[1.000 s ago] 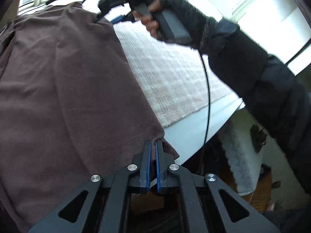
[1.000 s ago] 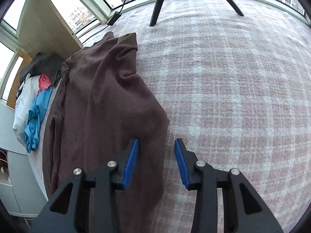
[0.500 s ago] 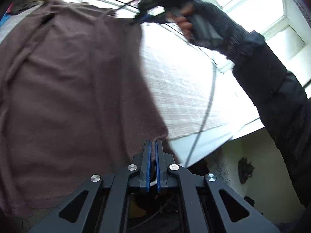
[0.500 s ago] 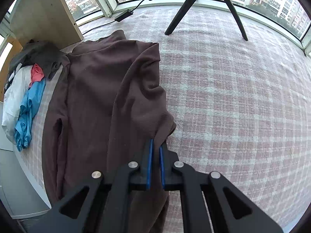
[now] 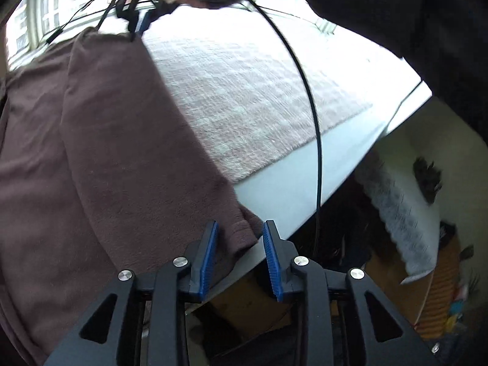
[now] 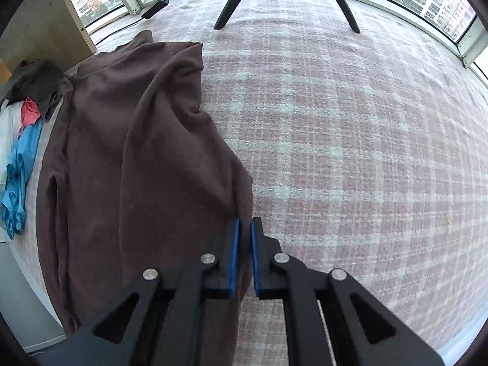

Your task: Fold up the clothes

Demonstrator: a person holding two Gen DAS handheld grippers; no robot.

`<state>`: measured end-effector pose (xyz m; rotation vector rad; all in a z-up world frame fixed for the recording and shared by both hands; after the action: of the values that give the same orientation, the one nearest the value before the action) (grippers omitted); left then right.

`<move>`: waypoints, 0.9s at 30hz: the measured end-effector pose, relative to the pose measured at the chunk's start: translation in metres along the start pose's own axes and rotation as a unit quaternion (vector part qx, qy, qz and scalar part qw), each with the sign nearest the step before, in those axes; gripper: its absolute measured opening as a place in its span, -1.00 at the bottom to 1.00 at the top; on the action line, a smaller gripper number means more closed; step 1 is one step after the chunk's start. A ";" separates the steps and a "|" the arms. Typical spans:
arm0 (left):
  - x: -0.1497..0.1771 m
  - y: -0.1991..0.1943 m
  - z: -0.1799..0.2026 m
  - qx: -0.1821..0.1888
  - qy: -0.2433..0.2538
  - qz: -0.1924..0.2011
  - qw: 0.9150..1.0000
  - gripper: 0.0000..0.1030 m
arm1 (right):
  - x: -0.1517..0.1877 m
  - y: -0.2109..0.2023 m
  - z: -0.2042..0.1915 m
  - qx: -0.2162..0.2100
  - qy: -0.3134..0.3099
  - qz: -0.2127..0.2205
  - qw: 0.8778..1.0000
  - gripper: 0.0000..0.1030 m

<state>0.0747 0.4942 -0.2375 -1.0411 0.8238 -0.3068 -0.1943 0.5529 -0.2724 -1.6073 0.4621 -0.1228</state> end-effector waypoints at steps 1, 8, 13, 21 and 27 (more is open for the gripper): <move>-0.001 0.003 0.003 -0.014 0.012 -0.011 1.000 -0.36 | 0.001 0.000 0.000 -0.001 0.001 0.000 1.000 -0.85; -0.008 0.014 0.007 -0.056 0.037 -0.030 0.997 -0.47 | 0.004 0.001 0.009 -0.022 0.016 -0.002 1.000 -0.84; -0.007 -0.004 -0.036 0.052 -0.104 -0.011 0.993 -0.86 | 0.009 0.000 0.004 -0.029 -0.001 -0.001 1.000 -0.45; 0.003 -0.046 -0.080 0.105 -0.212 0.055 0.970 -0.86 | 0.016 0.018 -0.005 -0.038 -0.004 -0.018 0.999 -0.68; 0.028 -0.068 -0.112 0.110 -0.282 0.102 0.947 -0.86 | 0.010 -0.009 -0.034 0.002 -0.028 -0.011 1.000 -0.82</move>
<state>0.0215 0.3726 -0.2196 -0.7659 0.3607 0.0803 -0.1954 0.5185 -0.2620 -1.6075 0.4009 -0.0957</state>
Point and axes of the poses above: each gripper's, at about its wrist camera, not at the fingertips, and y roughly the way its jaws point, z to its right, x to its underside, the point moved 6 cm from there along y, roughly the way its jaws point
